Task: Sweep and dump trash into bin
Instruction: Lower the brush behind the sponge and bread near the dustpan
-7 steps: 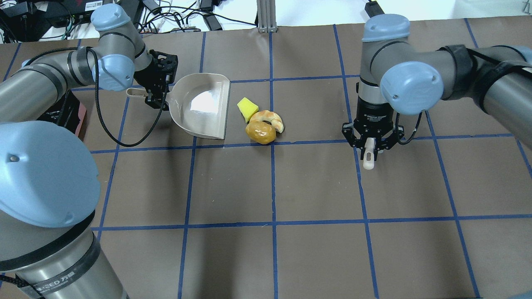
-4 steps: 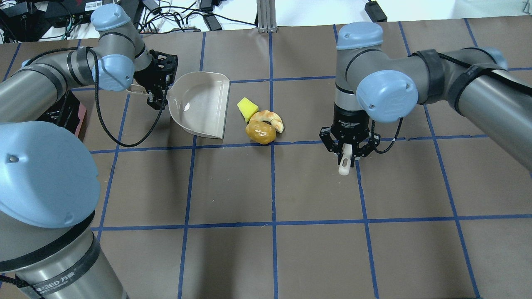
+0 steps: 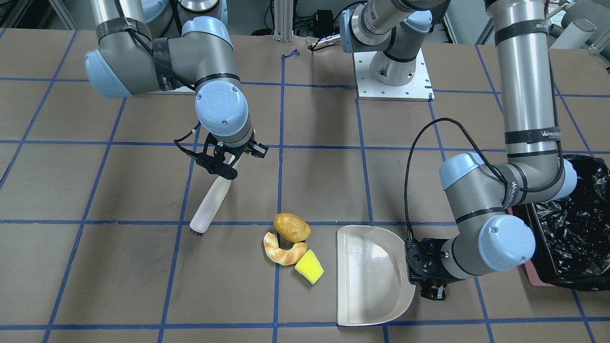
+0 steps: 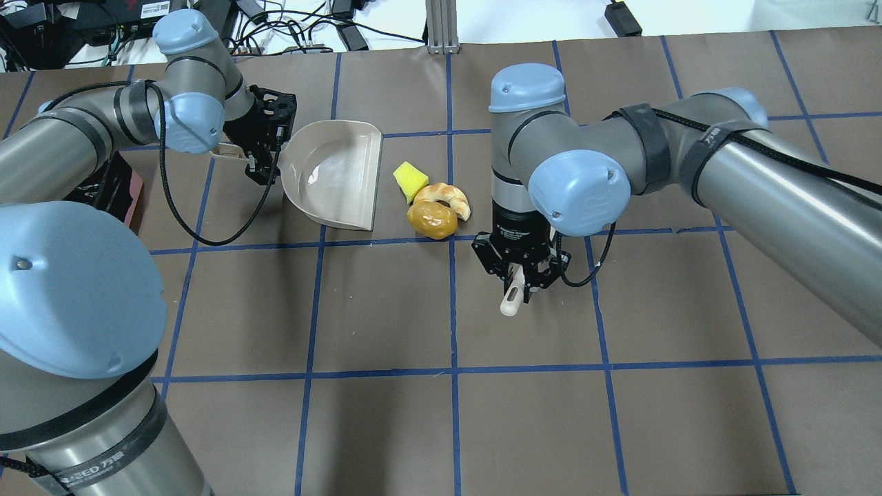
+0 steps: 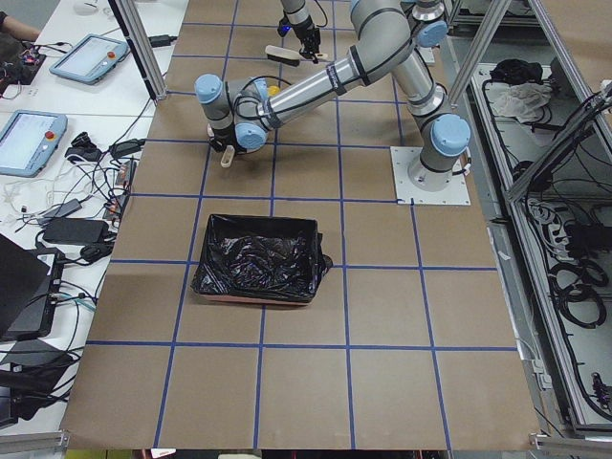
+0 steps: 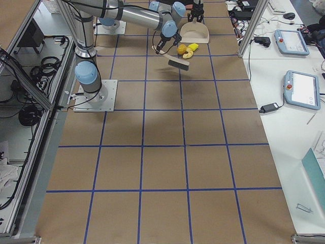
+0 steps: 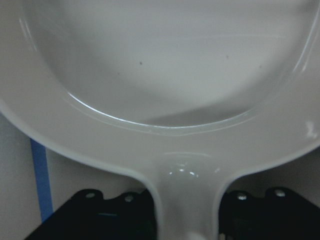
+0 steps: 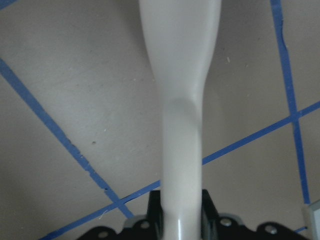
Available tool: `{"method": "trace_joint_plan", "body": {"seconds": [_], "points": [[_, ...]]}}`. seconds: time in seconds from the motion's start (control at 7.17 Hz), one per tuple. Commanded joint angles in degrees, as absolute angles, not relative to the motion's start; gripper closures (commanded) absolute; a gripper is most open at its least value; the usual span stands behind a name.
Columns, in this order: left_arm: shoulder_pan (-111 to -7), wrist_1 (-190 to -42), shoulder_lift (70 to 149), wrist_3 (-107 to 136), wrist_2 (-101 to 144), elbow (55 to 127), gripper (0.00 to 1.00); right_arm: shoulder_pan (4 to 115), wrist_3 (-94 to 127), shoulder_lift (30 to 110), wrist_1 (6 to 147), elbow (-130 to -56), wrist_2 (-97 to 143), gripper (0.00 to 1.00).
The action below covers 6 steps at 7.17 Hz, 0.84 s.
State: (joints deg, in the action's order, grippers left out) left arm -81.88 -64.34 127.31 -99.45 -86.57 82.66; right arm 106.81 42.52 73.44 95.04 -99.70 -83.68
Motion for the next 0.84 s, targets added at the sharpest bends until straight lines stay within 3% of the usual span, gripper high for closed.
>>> {"method": "trace_joint_plan", "body": {"seconds": [0.0,0.7], "points": [[-81.91,-64.34,127.44,-99.4,-86.57,82.71,0.95,110.37,47.7,69.45,99.04,-99.15,-79.9,0.77],[-81.91,-64.34,127.62,-99.58,-86.57,82.71,0.95,113.99,53.79,64.69,100.46,-93.88,-76.55,0.77]]}}
